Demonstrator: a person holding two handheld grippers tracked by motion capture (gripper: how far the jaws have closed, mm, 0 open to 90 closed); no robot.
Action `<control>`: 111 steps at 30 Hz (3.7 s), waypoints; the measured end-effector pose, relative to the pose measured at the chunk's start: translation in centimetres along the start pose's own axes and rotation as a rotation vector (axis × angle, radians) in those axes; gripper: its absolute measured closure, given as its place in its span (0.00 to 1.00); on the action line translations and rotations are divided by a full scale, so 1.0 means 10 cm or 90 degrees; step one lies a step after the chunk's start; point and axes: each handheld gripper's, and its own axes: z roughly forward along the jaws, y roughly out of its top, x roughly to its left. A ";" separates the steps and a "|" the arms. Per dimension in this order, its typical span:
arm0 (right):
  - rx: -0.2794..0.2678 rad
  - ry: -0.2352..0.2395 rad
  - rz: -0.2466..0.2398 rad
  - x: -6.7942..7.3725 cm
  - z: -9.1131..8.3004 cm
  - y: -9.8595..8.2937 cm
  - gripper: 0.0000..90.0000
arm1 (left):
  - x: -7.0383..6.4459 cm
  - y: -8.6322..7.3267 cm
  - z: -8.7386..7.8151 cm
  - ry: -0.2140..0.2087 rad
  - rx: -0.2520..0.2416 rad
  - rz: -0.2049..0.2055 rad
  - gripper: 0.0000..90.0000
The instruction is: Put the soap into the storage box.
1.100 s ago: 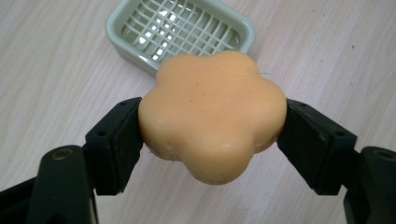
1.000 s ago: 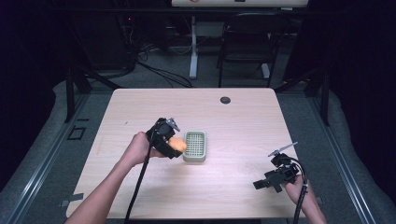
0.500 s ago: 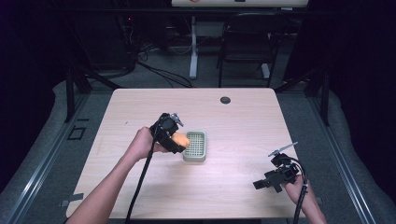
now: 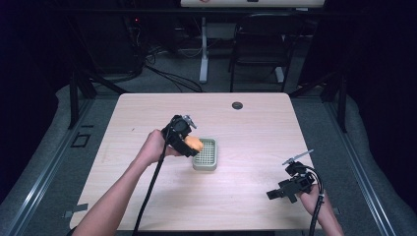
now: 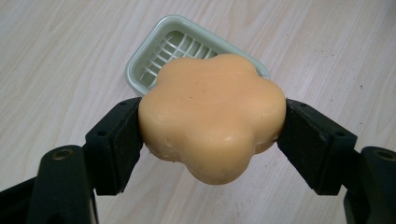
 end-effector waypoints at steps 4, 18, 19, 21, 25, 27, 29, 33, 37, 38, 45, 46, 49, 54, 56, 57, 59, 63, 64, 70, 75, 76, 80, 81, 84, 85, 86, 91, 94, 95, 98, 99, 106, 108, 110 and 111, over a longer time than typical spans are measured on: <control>0.001 0.002 -0.001 0.00 0.00 0.00 0.17 | 0.02 0.01 0.03 -0.001 -0.002 -0.005 0.28; 0.004 0.003 -0.005 -0.01 -0.01 0.00 0.17 | 0.05 0.10 0.16 -0.006 -0.007 -0.007 0.28; 0.004 0.002 -0.005 -0.01 -0.01 0.00 0.17 | 0.05 0.11 0.17 -0.007 -0.005 -0.006 0.28; -0.002 0.000 0.001 0.00 0.00 0.00 0.17 | 0.05 0.13 0.20 -0.009 -0.004 -0.006 0.28; -0.007 -0.001 0.006 0.01 0.01 0.00 0.17 | 0.06 0.15 0.24 -0.010 -0.002 -0.004 0.28; -0.001 0.001 0.000 0.00 0.00 0.00 0.17 | 0.06 0.16 0.27 -0.011 -0.002 -0.007 0.28; 0.000 0.001 0.000 0.00 0.00 0.00 0.17 | 0.06 0.17 0.29 -0.013 -0.001 -0.010 0.28; -0.007 -0.001 0.006 0.01 0.01 0.00 0.17 | 0.07 0.17 0.33 -0.015 0.001 -0.014 0.28; -0.007 0.000 0.007 0.01 0.01 -0.01 0.17 | 0.10 0.18 0.41 -0.019 0.005 -0.019 0.28; -0.007 0.000 0.007 0.01 0.01 -0.01 0.17 | 0.10 0.18 0.41 -0.019 0.005 -0.019 0.28; -0.006 0.001 0.007 0.01 0.01 0.00 0.17 | 0.13 0.21 0.51 -0.021 0.011 -0.021 0.28; -0.006 0.001 0.007 0.01 0.01 0.00 0.17 | 0.13 0.21 0.51 -0.021 0.011 -0.021 0.28; 0.009 0.005 -0.006 -0.01 -0.01 0.00 0.17 | 0.13 0.22 0.56 -0.025 0.010 -0.026 0.28; 0.008 0.006 -0.004 -0.01 0.00 0.00 0.17 | 0.15 0.24 0.62 -0.025 0.004 -0.033 0.28; -0.012 0.004 0.012 0.01 0.02 -0.01 0.17 | 0.15 0.25 0.63 -0.021 0.001 -0.033 0.28; -0.010 0.006 0.010 0.00 0.02 -0.01 0.17 | 0.15 0.26 0.65 -0.021 -0.002 -0.038 0.28; 0.016 0.006 -0.012 -0.02 -0.01 0.01 0.17 | 0.16 0.26 0.67 -0.021 -0.004 -0.042 0.28; 0.007 0.007 -0.004 -0.01 0.00 0.00 0.17 | 0.16 0.25 0.71 -0.016 -0.008 -0.047 0.28; 0.009 0.006 -0.005 -0.01 0.00 0.00 0.17 | 0.15 0.25 0.73 -0.012 -0.013 -0.052 0.28; 0.008 0.006 -0.004 -0.01 0.00 0.00 0.17 | 0.14 0.21 0.78 -0.011 -0.006 -0.054 0.28; 0.008 0.007 -0.004 -0.01 0.00 0.00 0.17 | 0.14 0.17 0.81 -0.011 -0.009 -0.061 0.28; 0.002 0.007 0.001 -0.01 0.01 0.00 0.17 | 0.14 0.17 0.81 -0.011 -0.009 -0.061 0.28; 0.009 0.005 -0.003 -0.01 0.01 0.00 0.17 | 0.13 0.15 0.81 -0.006 -0.009 -0.062 0.28; 0.012 0.006 -0.006 -0.01 0.01 0.00 0.17 | 0.13 0.15 0.81 -0.006 -0.009 -0.062 0.28; 0.009 0.007 -0.003 -0.01 0.01 0.00 0.17 | 0.13 0.11 0.82 -0.009 -0.005 -0.069 0.28; 0.009 0.007 -0.003 -0.01 0.01 0.00 0.17 | 0.13 0.11 0.82 -0.009 -0.005 -0.069 0.28; 0.009 0.007 -0.003 -0.01 0.01 0.00 0.17 | 0.13 0.10 0.82 -0.009 -0.003 -0.070 0.28; 0.011 0.008 -0.001 -0.01 0.01 0.00 0.17 | 0.09 0.08 0.83 0.006 0.002 -0.068 0.28; 0.012 0.006 -0.002 -0.01 0.01 0.00 0.17 | 0.07 0.09 0.83 0.013 0.006 -0.064 0.28; 0.012 0.008 -0.001 -0.01 0.01 0.00 0.17 | 0.06 0.09 0.83 0.018 0.009 -0.061 0.28; 0.010 0.008 -0.001 -0.01 0.02 0.00 0.17 | 0.06 0.09 0.83 0.020 0.011 -0.057 0.28; 0.011 0.008 0.000 -0.01 0.01 0.00 0.17 | 0.06 0.09 0.83 0.020 0.011 -0.057 0.28; 0.012 0.006 -0.002 -0.01 0.01 0.00 0.17 | 0.02 0.10 0.84 0.036 0.020 -0.048 0.27; 0.012 0.007 -0.003 -0.01 0.02 0.00 0.17 | 0.02 0.11 0.84 0.041 0.025 -0.044 0.26; 0.012 0.007 -0.004 -0.01 0.02 0.00 0.17 | 0.02 0.11 0.84 0.040 0.021 -0.046 0.23; 0.011 0.007 -0.003 -0.01 0.02 0.00 0.17 | 0.02 0.10 0.83 0.038 0.022 -0.044 0.21</control>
